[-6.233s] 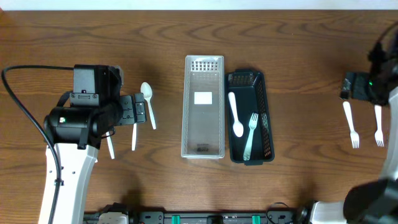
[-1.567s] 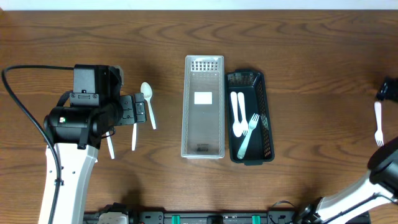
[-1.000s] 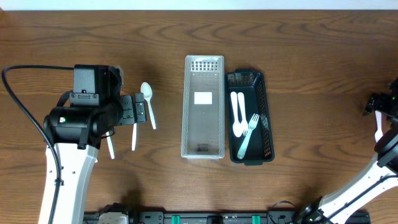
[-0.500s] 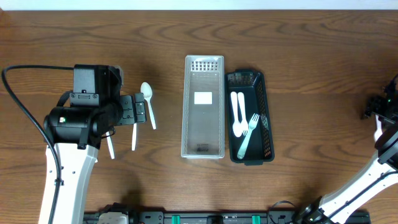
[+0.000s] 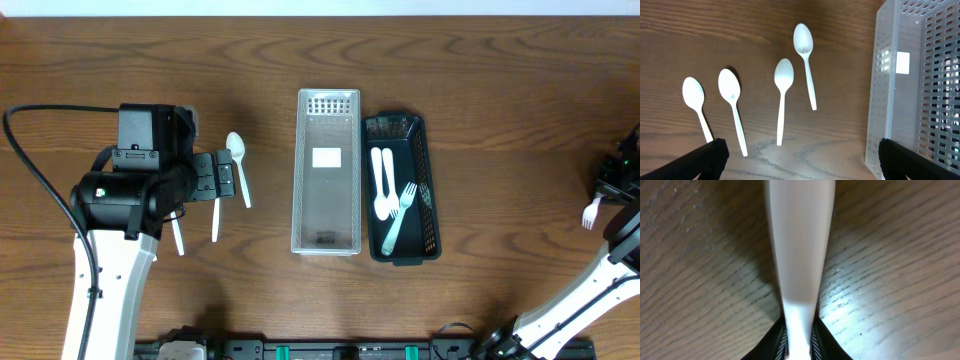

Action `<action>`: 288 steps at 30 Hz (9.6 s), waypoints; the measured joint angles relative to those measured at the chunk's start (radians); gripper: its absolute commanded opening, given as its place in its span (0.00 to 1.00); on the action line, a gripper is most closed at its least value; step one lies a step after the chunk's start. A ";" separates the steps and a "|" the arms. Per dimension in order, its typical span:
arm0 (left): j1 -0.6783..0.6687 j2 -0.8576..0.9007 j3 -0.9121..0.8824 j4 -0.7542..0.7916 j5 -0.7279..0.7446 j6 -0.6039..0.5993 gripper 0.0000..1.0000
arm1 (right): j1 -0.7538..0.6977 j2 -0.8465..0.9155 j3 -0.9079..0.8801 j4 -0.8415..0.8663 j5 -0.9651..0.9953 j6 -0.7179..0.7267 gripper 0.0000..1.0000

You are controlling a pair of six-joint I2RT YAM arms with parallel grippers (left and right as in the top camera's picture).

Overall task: Pack container
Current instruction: 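Move the right gripper to the last fork and grasp it, then carry the fork left and release it into the dark green basket, then raise the right gripper and retract it to the upper right, then lower the left gripper onto a white spoon and grasp it, then carry the spoon right and release it into the grey basket, then return the left gripper to the spoons and grasp another spoon, then carry the spoon right and release it into the grey basket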

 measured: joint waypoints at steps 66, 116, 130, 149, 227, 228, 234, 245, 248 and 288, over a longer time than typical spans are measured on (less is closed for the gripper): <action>0.000 0.001 0.000 0.034 0.000 0.000 0.98 | 0.943 -0.418 0.242 -0.118 0.018 0.264 0.71; 0.142 0.744 -0.043 0.218 0.016 0.104 0.75 | 0.453 -0.418 0.090 -0.112 0.023 0.237 0.75; 0.141 0.744 -0.050 0.158 0.024 0.105 0.19 | 0.453 -0.418 0.090 -0.112 0.023 0.237 0.75; 0.021 0.647 0.139 -0.028 0.022 0.064 0.06 | 0.453 -0.418 0.089 -0.120 0.023 0.237 0.74; 0.016 1.013 0.371 0.012 0.024 -0.055 0.34 | 0.453 -0.418 0.089 -0.124 0.023 0.229 0.75; 0.016 1.013 0.371 0.010 0.024 -0.058 0.29 | 0.453 -0.418 0.089 -0.124 0.023 0.229 0.75; 0.016 1.014 0.371 -0.014 0.027 -0.054 0.07 | 0.453 -0.418 0.089 -0.124 0.023 0.229 0.75; -0.039 0.933 0.381 -0.105 0.024 -0.052 0.06 | 0.453 -0.418 0.089 -0.124 0.023 0.229 0.75; -0.106 0.812 0.406 -0.102 0.023 -0.052 0.06 | 0.453 -0.418 0.089 -0.124 0.023 0.229 0.75; -0.312 0.458 0.450 -0.112 -0.046 -0.146 0.71 | 0.453 -0.418 0.089 -0.127 0.023 0.206 0.77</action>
